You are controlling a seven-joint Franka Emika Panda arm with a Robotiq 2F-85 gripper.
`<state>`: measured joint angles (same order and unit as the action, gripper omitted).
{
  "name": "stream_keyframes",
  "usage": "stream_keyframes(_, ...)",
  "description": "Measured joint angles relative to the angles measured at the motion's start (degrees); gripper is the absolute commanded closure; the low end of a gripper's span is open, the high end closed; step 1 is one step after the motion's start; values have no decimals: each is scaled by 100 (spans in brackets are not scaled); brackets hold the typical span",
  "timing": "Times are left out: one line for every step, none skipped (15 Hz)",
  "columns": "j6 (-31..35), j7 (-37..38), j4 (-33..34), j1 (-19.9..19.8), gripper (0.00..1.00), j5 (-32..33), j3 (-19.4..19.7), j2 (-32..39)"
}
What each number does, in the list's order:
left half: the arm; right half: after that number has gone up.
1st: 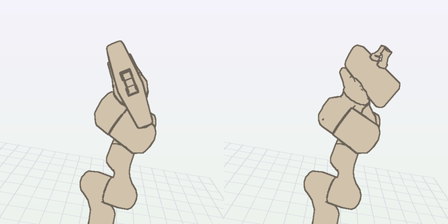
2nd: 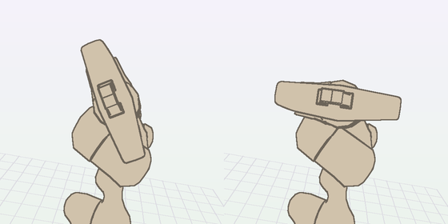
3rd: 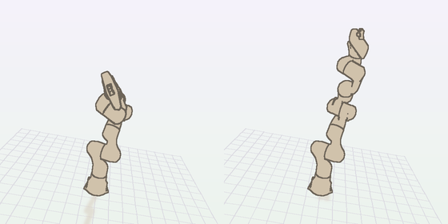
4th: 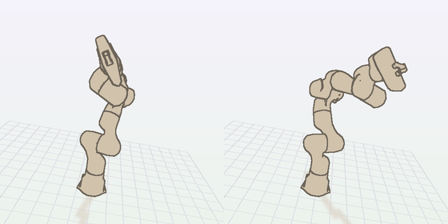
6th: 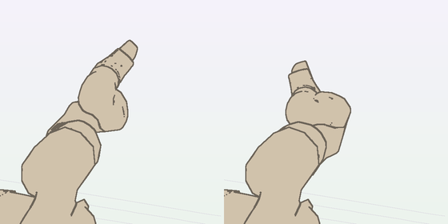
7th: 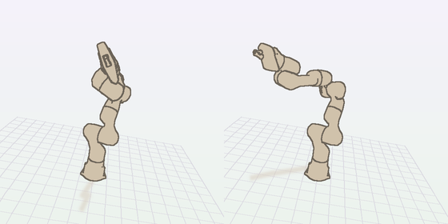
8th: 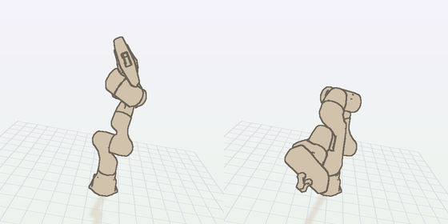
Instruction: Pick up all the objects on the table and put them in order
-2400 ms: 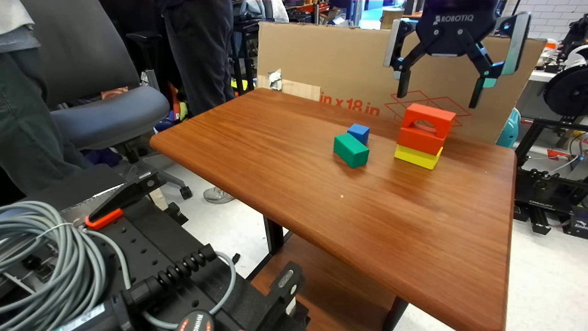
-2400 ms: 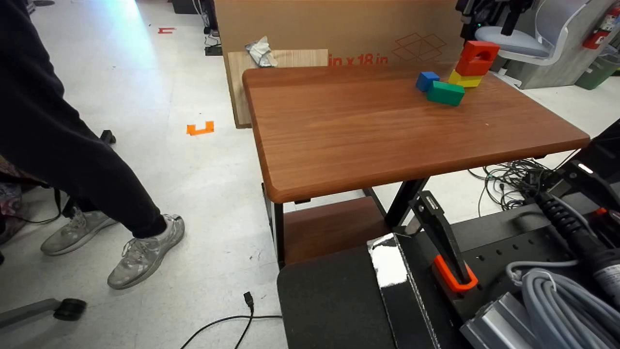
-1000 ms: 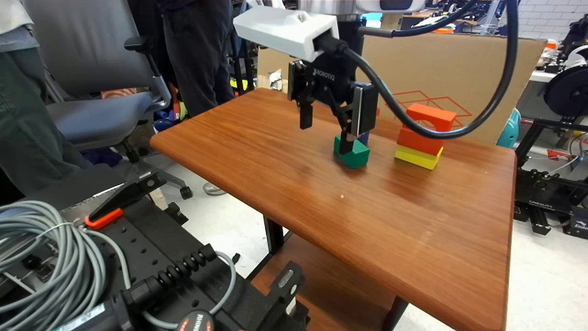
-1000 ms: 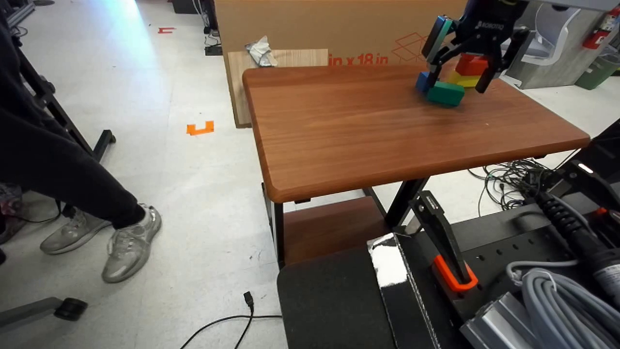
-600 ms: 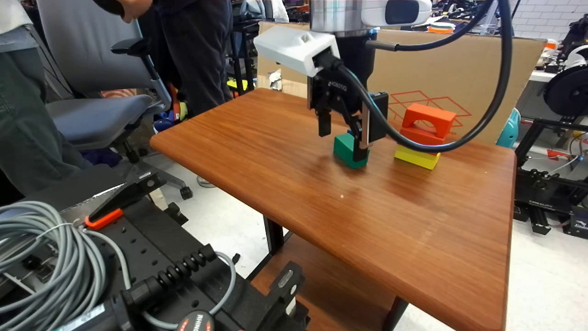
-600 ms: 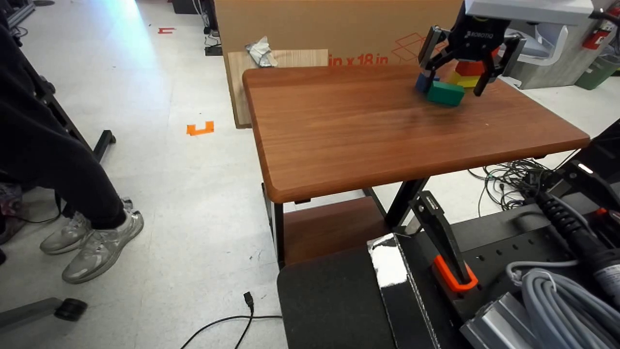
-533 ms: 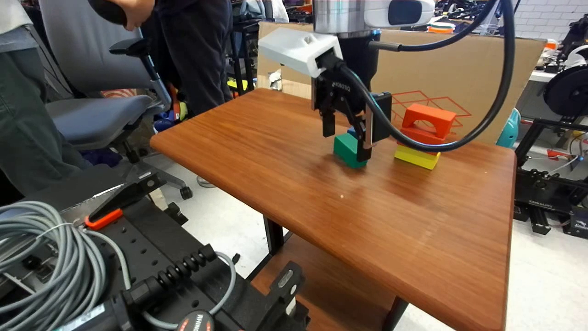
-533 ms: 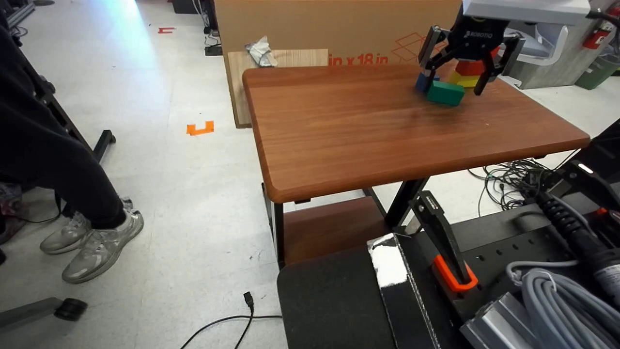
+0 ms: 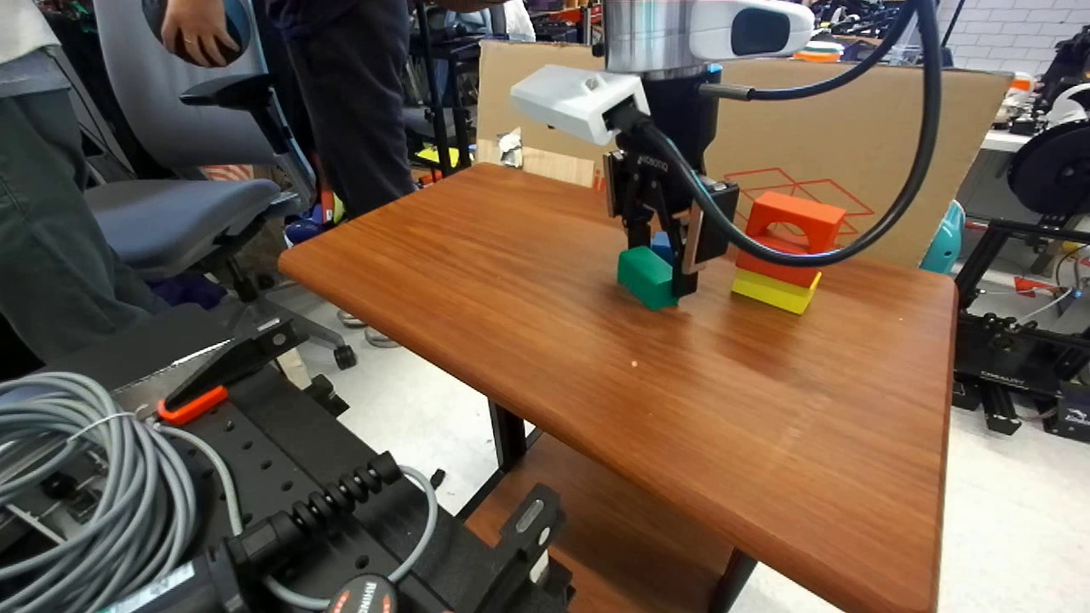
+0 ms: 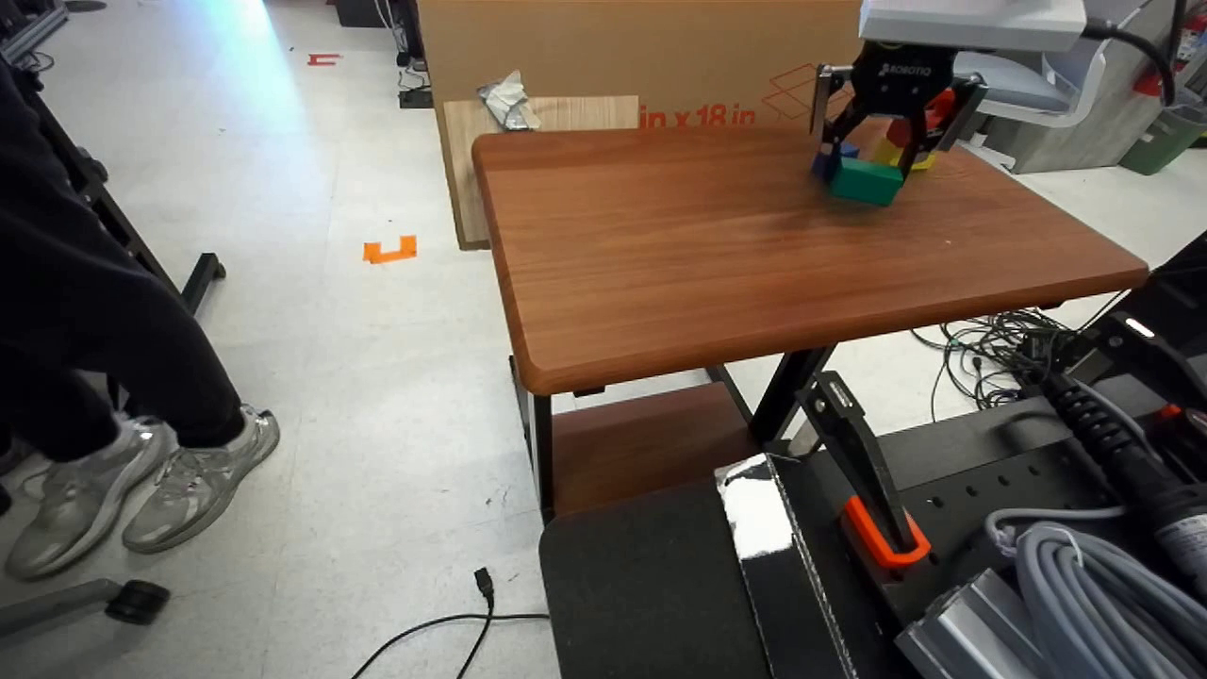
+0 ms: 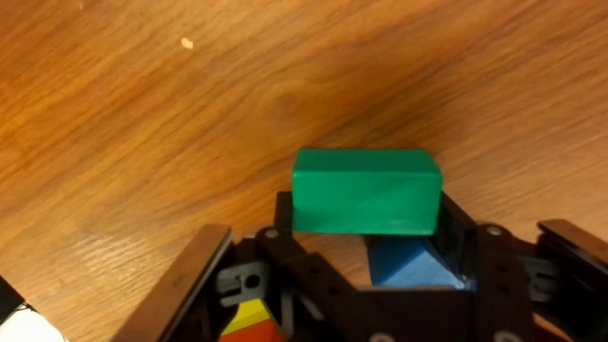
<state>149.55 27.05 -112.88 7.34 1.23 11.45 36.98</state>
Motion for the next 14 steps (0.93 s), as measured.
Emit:
stream_keyframes(-29, 14, 38, 16, 57, 0, 5, 16)
stream_keyframes(-84, 29, 71, 30, 57, 0, 6, 31)
stream_keyframes(-134, 38, 100, 38, 57, 0, 8, 40)
stream_keyframes(-180, 44, 119, 40, 57, 0, 7, 42)
stream_keyframes(-233, 45, 140, 38, 57, -5, 7, 42)
stream_keyframes(-298, 45, 159, 33, 57, -21, 7, 31)
stream_keyframes(-405, 42, 176, 22, 57, -31, 7, -5)
stream_keyframes(-498, 24, 180, 0, 57, -33, 6, -77)
stream_keyframes(-590, -33, 177, -40, 57, -42, 0, -185)
stream_keyframes(-660, -126, 162, -99, 57, -58, -15, -324)
stream_keyframes(-703, -241, 132, -177, 57, -73, -30, -488)
stream_keyframes(-780, -360, 105, -269, 57, -78, -41, -661)
stream_keyframes(-897, -494, 77, -371, 57, -87, -46, -844)
stream_keyframes(-1019, -605, 45, -474, 57, -90, -48, -1020)
